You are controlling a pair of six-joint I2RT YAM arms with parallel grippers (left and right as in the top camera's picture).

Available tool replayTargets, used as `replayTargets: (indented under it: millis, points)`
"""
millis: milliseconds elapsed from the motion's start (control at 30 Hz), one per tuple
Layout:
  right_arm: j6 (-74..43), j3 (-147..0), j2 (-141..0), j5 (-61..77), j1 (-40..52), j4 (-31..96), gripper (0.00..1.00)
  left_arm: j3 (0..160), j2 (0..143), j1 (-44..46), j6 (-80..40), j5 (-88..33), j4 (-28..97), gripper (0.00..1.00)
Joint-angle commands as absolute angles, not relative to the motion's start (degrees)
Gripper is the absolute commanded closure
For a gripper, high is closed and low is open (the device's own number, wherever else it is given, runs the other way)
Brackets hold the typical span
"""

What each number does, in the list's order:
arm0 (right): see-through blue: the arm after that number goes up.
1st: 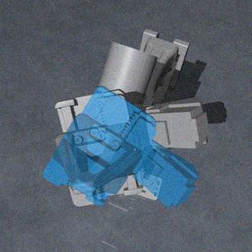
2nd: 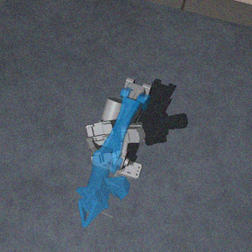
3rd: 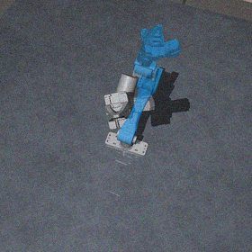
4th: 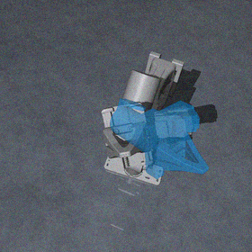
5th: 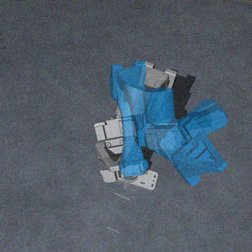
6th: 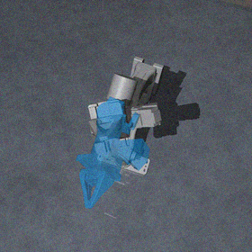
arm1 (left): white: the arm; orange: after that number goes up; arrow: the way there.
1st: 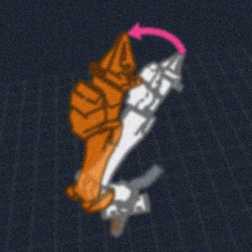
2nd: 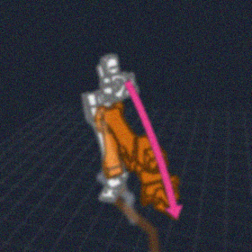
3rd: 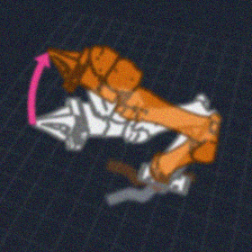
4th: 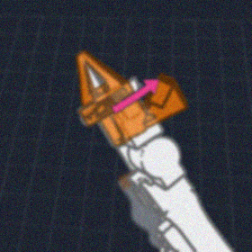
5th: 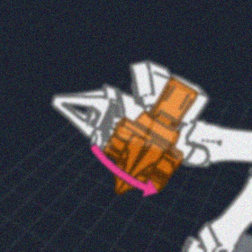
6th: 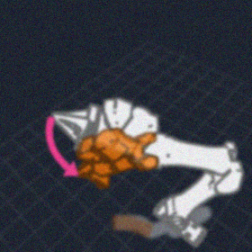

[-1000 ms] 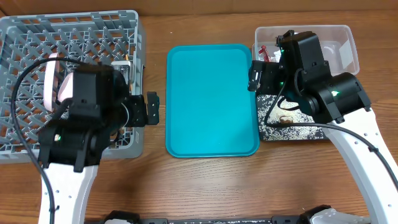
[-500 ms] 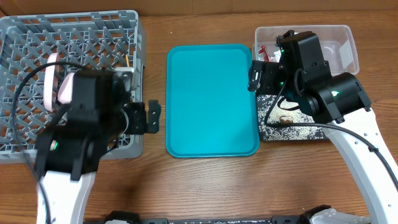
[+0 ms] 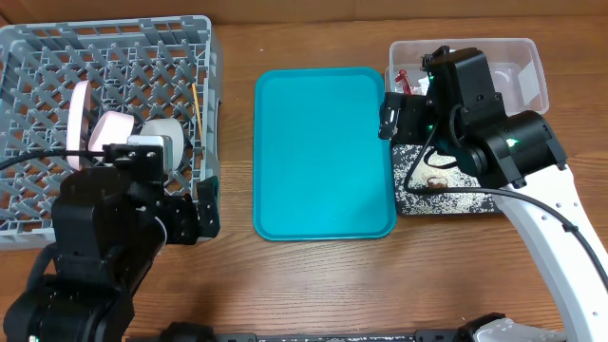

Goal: Sort waste into correct bins and load items into the dishwasher

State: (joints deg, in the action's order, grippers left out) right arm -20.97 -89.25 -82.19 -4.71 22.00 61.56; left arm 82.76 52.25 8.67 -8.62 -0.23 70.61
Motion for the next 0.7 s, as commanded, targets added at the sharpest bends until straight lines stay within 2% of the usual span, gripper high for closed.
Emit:
replayTargets:
  millis: [0,200,267,400,667]
  points:
    - [-21.1,-90.0,-82.1,-5.3,21.8,61.4,0.00,83.2,52.7,9.0,-7.9,0.6,70.6,0.00]
    - [-20.5,-90.0,-79.6,-5.4,21.8,64.4,0.00,83.2,53.4,9.0,-7.9,0.6,70.6,0.00]
    - [-18.0,-89.6,-76.8,-9.5,21.8,63.5,0.00,83.2,53.5,9.0,-7.9,0.6,70.6,0.00]
    - [-17.5,-85.7,-69.3,-16.5,20.9,51.3,0.00,83.2,53.9,9.0,-7.9,0.6,70.6,0.00]
    - [-17.6,-65.6,-52.7,-12.1,14.4,28.3,0.00,83.2,54.0,9.0,-7.9,0.6,70.6,0.00]
